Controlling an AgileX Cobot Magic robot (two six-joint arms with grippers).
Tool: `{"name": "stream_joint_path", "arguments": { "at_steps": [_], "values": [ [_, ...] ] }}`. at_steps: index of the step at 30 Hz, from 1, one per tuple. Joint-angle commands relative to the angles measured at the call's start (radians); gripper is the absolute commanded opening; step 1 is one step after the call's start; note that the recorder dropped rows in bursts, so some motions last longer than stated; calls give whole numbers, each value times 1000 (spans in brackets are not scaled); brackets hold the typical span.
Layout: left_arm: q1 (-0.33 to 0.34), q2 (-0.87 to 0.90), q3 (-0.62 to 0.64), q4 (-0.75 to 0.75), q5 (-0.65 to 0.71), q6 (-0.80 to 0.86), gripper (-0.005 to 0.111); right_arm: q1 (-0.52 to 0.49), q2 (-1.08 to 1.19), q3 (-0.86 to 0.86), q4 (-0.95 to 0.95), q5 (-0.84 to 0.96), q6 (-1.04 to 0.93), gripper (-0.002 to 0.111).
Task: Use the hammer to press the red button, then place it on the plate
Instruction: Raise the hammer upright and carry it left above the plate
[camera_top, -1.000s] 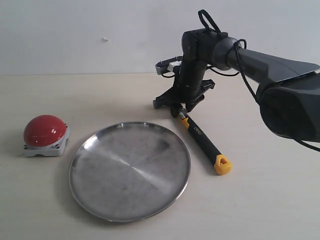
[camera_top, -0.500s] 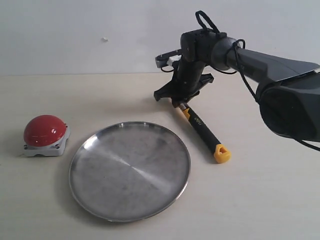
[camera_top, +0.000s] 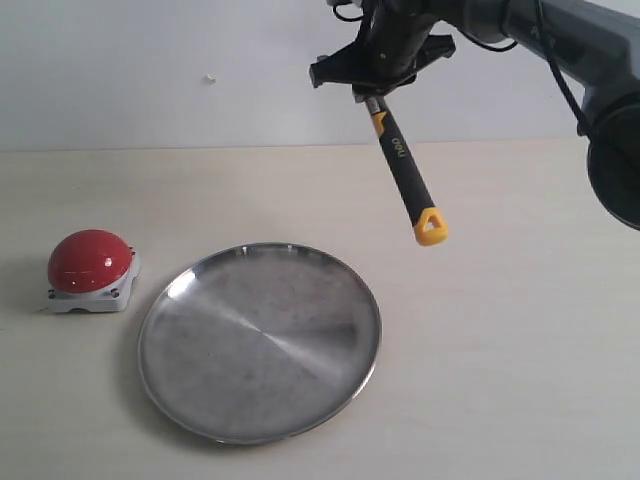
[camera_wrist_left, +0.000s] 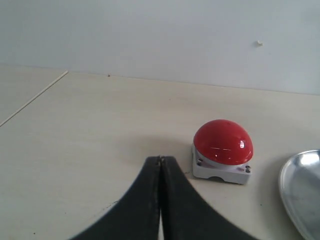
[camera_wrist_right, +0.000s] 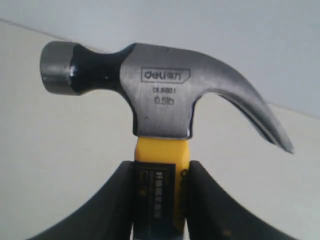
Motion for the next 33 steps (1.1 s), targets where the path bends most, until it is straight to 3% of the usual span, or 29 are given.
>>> {"name": "stream_joint_path", "arguments": {
  "at_steps": [1,6,11,19,25,33],
  "values": [
    [-4,-7,0,-5,-2,-3,0,63,-77,-10,-231,-8,102,0],
    [-4,-7,0,-5,-2,-3,0,128,-122,6,-260,0,189,0],
    [-4,-7,0,-5,-2,-3,0,130,-185,143,-309,-53,309,0],
    [-4,-7,0,-5,-2,-3,0,129,-450,638,-530,-401,563,0],
    [-4,-7,0,-2,-2,5,0,129,-675,1021,-538,-739,663,0],
    [-4,-7,0,3,-35,4,0,129,-840,1233,-538,-917,684,0]
  ]
}}
